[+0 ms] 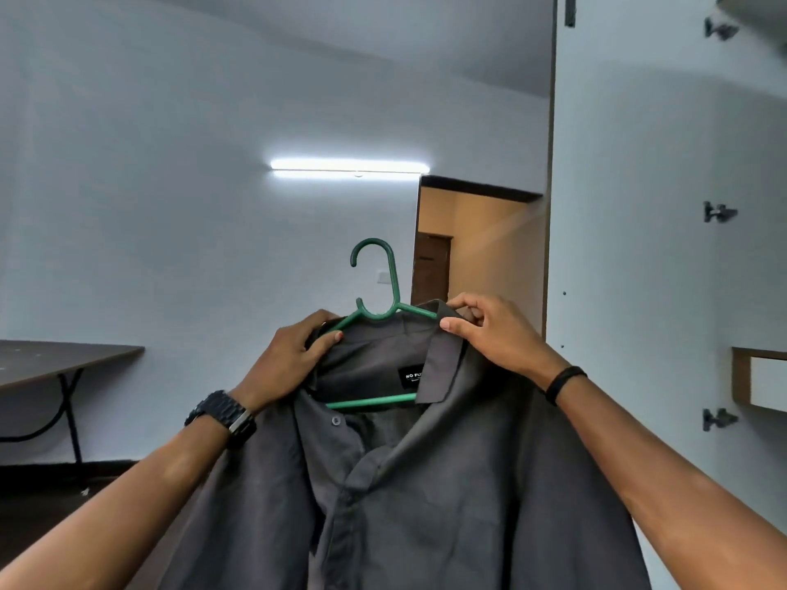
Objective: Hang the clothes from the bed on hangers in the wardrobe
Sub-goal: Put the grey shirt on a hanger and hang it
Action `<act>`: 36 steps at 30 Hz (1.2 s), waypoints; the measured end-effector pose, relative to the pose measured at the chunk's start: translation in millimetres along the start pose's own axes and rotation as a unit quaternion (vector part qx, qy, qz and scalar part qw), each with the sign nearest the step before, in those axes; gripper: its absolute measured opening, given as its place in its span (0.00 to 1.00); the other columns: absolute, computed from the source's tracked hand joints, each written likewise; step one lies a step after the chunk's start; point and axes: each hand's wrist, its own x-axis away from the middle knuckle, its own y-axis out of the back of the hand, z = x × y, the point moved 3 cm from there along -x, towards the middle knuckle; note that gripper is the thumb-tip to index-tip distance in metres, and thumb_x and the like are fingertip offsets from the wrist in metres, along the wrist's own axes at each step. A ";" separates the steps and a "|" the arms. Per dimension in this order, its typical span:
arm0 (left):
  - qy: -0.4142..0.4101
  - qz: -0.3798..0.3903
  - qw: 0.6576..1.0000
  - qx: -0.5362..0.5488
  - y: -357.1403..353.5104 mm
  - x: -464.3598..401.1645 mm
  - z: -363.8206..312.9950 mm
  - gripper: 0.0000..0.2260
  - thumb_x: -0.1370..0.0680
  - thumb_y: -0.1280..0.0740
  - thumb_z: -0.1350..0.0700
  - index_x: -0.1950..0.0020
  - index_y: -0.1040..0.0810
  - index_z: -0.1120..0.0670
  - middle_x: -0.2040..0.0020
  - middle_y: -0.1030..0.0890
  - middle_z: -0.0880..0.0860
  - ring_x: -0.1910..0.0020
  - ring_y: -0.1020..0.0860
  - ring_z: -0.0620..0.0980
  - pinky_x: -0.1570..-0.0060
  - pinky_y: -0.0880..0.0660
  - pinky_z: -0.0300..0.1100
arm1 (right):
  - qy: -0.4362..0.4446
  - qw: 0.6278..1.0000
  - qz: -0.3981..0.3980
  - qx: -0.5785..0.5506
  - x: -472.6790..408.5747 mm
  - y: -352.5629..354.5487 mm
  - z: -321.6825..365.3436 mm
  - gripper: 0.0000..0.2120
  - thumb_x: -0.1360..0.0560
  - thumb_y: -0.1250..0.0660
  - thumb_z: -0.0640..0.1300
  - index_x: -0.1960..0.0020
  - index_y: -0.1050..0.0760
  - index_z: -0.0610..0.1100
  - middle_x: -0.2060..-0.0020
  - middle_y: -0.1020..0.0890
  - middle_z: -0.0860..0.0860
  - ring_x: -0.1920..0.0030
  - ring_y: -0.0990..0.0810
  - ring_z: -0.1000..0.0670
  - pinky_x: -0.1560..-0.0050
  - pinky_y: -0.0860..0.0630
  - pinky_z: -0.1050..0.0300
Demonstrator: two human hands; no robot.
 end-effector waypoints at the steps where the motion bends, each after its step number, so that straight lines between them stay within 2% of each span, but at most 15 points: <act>1: -0.004 -0.008 1.000 -0.001 2.3 -1.3 -2.2 0.04 0.20 0.36 0.54 0.48 0.24 0.44 0.53 0.19 0.44 0.55 0.23 0.35 0.55 0.30 0.28 | -0.010 1.000 0.016 -0.006 -0.3 1.2 0.0 0.13 0.22 0.34 0.50 0.41 0.24 0.45 0.62 0.19 0.43 0.60 0.22 0.46 0.58 0.25 0.55; 3: -0.007 -0.023 1.000 -0.008 5.8 -4.3 -7.0 0.02 0.20 0.36 0.54 0.50 0.24 0.47 0.56 0.19 0.45 0.57 0.23 0.37 0.57 0.29 0.32 | -0.038 0.997 0.072 -0.016 -1.9 3.3 -0.3 0.13 0.22 0.37 0.53 0.44 0.23 0.45 0.62 0.20 0.45 0.59 0.23 0.48 0.60 0.30 0.60; 6: -0.010 -0.031 0.999 -0.028 6.1 -10.6 -16.9 0.04 0.20 0.36 0.52 0.51 0.24 0.51 0.60 0.19 0.48 0.60 0.22 0.45 0.58 0.28 0.44 | -0.039 0.991 0.123 0.034 -7.5 6.4 8.3 0.18 0.24 0.37 0.60 0.43 0.22 0.47 0.54 0.21 0.52 0.55 0.24 0.55 0.58 0.31 0.65; 8: -0.016 -0.039 0.998 -0.040 6.1 -15.9 -25.7 0.06 0.20 0.36 0.51 0.52 0.24 0.52 0.62 0.21 0.47 0.62 0.23 0.47 0.60 0.29 0.46 | -0.007 0.993 0.106 0.058 -16.1 5.7 20.9 0.18 0.24 0.35 0.57 0.41 0.23 0.47 0.47 0.21 0.53 0.48 0.24 0.54 0.49 0.28 0.60; 10: -0.019 -0.055 0.997 -0.049 7.3 -22.4 -33.0 0.06 0.21 0.36 0.50 0.54 0.25 0.50 0.65 0.23 0.45 0.64 0.25 0.45 0.62 0.30 0.45 | 0.015 0.996 0.067 0.054 -25.1 5.9 32.3 0.14 0.23 0.33 0.51 0.44 0.22 0.42 0.43 0.20 0.49 0.42 0.23 0.50 0.39 0.28 0.52; 12: -0.013 -0.072 0.996 -0.047 11.0 -29.0 -36.0 0.06 0.21 0.35 0.49 0.57 0.27 0.46 0.67 0.24 0.43 0.65 0.26 0.41 0.65 0.33 0.42 | 0.026 0.998 0.042 0.037 -31.6 8.8 39.5 0.11 0.23 0.32 0.47 0.47 0.21 0.40 0.43 0.20 0.47 0.41 0.24 0.49 0.36 0.29 0.50; 14: -0.006 -0.082 0.996 -0.046 16.3 -34.1 -36.0 0.09 0.21 0.35 0.47 0.60 0.30 0.44 0.68 0.25 0.43 0.67 0.27 0.40 0.67 0.35 0.39 | 0.038 0.998 0.023 0.033 -35.9 13.2 43.5 0.10 0.23 0.32 0.46 0.46 0.20 0.40 0.44 0.19 0.47 0.42 0.23 0.49 0.37 0.28 0.51; 17: -0.010 -0.073 0.997 -0.025 25.4 -37.9 -33.1 0.12 0.20 0.39 0.44 0.62 0.30 0.46 0.69 0.27 0.44 0.68 0.29 0.41 0.67 0.36 0.37 | 0.058 0.998 -0.018 0.033 -40.8 20.9 47.4 0.10 0.24 0.32 0.46 0.44 0.19 0.43 0.45 0.18 0.49 0.45 0.22 0.51 0.40 0.26 0.53; 19: -0.014 -0.033 0.999 0.008 28.1 -37.2 -31.0 0.14 0.20 0.42 0.43 0.63 0.31 0.47 0.68 0.28 0.43 0.67 0.30 0.41 0.65 0.36 0.36 | 0.066 0.996 -0.043 0.035 -43.2 24.2 47.0 0.10 0.24 0.31 0.46 0.45 0.19 0.44 0.47 0.17 0.50 0.47 0.22 0.53 0.43 0.26 0.56; 22: -0.006 0.038 0.997 0.066 30.4 -31.8 -28.5 0.14 0.21 0.46 0.42 0.63 0.31 0.44 0.65 0.27 0.41 0.64 0.29 0.39 0.60 0.33 0.33 | 0.064 0.994 -0.072 0.046 -46.4 31.6 42.2 0.10 0.25 0.30 0.47 0.46 0.18 0.45 0.48 0.17 0.51 0.48 0.22 0.53 0.44 0.26 0.57; 25: 0.019 0.065 0.995 0.074 35.0 -24.5 -12.3 0.12 0.20 0.41 0.46 0.61 0.25 0.44 0.62 0.23 0.43 0.61 0.26 0.41 0.56 0.31 0.37 | 0.048 0.992 -0.106 0.045 -48.3 48.9 32.6 0.07 0.26 0.29 0.46 0.49 0.18 0.45 0.49 0.17 0.51 0.47 0.22 0.52 0.43 0.25 0.54; 27: 0.048 0.056 0.989 0.130 37.4 -19.8 -4.2 0.12 0.20 0.38 0.49 0.59 0.21 0.53 0.61 0.21 0.49 0.61 0.24 0.44 0.57 0.29 0.40 | 0.044 0.993 -0.107 0.033 -48.2 58.4 27.8 0.05 0.26 0.29 0.45 0.51 0.18 0.47 0.51 0.18 0.51 0.48 0.22 0.52 0.46 0.27 0.58; 30: 0.083 0.010 0.967 0.239 37.1 -19.9 -5.2 0.12 0.22 0.36 0.49 0.59 0.22 0.56 0.64 0.19 0.48 0.65 0.24 0.42 0.64 0.28 0.33 | 0.039 0.995 -0.095 0.018 -47.8 64.4 26.0 0.04 0.26 0.29 0.44 0.52 0.18 0.46 0.53 0.18 0.52 0.49 0.22 0.52 0.48 0.29 0.60; 33: 0.082 -0.041 0.971 0.220 38.3 -24.7 -9.5 0.20 0.25 0.37 0.42 0.63 0.29 0.59 0.69 0.28 0.50 0.70 0.31 0.44 0.70 0.34 0.36 | 0.031 0.995 -0.093 -0.002 -45.3 67.4 25.0 0.04 0.26 0.29 0.43 0.52 0.18 0.45 0.54 0.18 0.52 0.49 0.22 0.51 0.44 0.27 0.56; 36: 0.101 -0.057 0.970 0.213 41.3 -25.2 -8.0 0.26 0.26 0.38 0.39 0.66 0.30 0.64 0.68 0.32 0.53 0.69 0.34 0.47 0.68 0.38 0.41 | 0.030 0.995 -0.091 -0.008 -42.5 71.0 24.3 0.06 0.25 0.29 0.43 0.50 0.17 0.45 0.52 0.17 0.51 0.49 0.22 0.52 0.44 0.27 0.57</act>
